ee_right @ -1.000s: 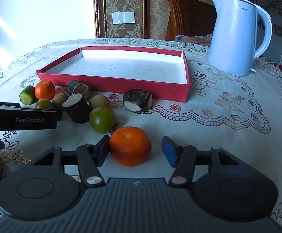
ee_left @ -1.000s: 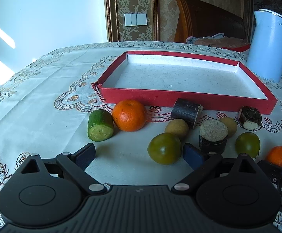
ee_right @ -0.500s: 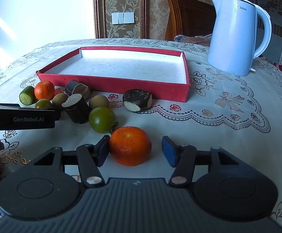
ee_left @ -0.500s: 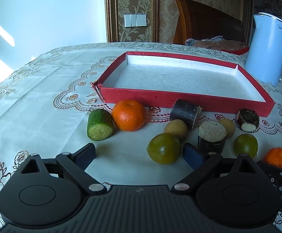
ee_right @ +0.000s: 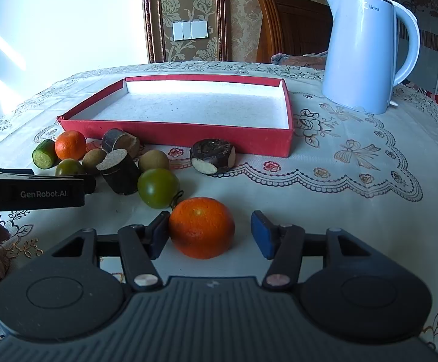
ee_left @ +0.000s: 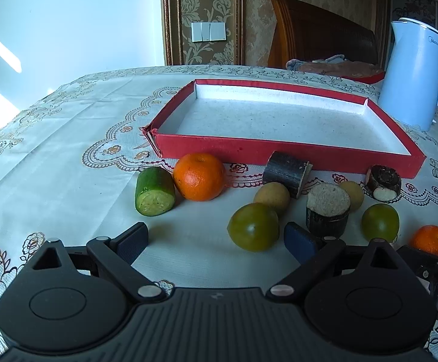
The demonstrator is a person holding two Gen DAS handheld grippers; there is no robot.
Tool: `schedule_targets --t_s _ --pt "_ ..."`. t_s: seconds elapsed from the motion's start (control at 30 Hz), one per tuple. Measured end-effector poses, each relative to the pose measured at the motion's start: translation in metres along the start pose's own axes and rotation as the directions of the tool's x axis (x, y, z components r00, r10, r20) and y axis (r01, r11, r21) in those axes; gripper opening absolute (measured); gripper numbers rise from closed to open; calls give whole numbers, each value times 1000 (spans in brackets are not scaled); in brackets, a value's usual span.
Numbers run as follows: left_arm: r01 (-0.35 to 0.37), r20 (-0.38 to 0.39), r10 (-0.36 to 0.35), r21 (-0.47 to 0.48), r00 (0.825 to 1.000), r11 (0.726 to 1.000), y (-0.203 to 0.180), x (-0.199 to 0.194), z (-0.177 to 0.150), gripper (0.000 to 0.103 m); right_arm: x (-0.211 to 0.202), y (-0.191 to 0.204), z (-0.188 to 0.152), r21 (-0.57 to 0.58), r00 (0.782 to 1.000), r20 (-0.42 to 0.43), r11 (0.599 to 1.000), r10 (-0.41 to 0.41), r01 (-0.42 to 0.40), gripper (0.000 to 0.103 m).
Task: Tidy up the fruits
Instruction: 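Close the right tool on the orange while the left tool closes on the dark green fruit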
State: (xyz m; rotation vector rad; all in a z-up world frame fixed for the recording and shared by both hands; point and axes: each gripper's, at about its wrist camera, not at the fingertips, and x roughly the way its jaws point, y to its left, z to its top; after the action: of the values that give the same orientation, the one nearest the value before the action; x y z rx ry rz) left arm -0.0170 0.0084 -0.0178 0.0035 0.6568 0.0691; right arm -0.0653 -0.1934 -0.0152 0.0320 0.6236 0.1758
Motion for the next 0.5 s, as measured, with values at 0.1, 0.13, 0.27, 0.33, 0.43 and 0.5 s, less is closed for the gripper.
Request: schedule_targets --t_s 0.1,0.13,0.27,0.33,0.43,0.5 --pt "-8 0 8 9 1000 1000 -1 1 0 97 0 -1 0 7 1000 2 1000 6 -6 55" --pt "-11 1 11 12 1000 1000 -2 1 0 97 -1 -1 0 9 1000 2 1000 7 -7 55" --pt "-10 2 10 11 1000 1000 -2 0 0 97 -1 -2 0 14 1000 3 1000 9 -9 56" --pt "-11 4 11 10 1000 1000 -2 0 0 97 -1 -2 0 14 1000 3 1000 9 -9 56" --pt "-15 5 14 5 1000 1000 -1 0 0 97 -2 -2 0 12 1000 2 1000 8 -8 58" --pt "-22 7 22 6 1000 1000 -1 0 -1 97 -2 -2 -1 12 1000 2 1000 -1 1 61"
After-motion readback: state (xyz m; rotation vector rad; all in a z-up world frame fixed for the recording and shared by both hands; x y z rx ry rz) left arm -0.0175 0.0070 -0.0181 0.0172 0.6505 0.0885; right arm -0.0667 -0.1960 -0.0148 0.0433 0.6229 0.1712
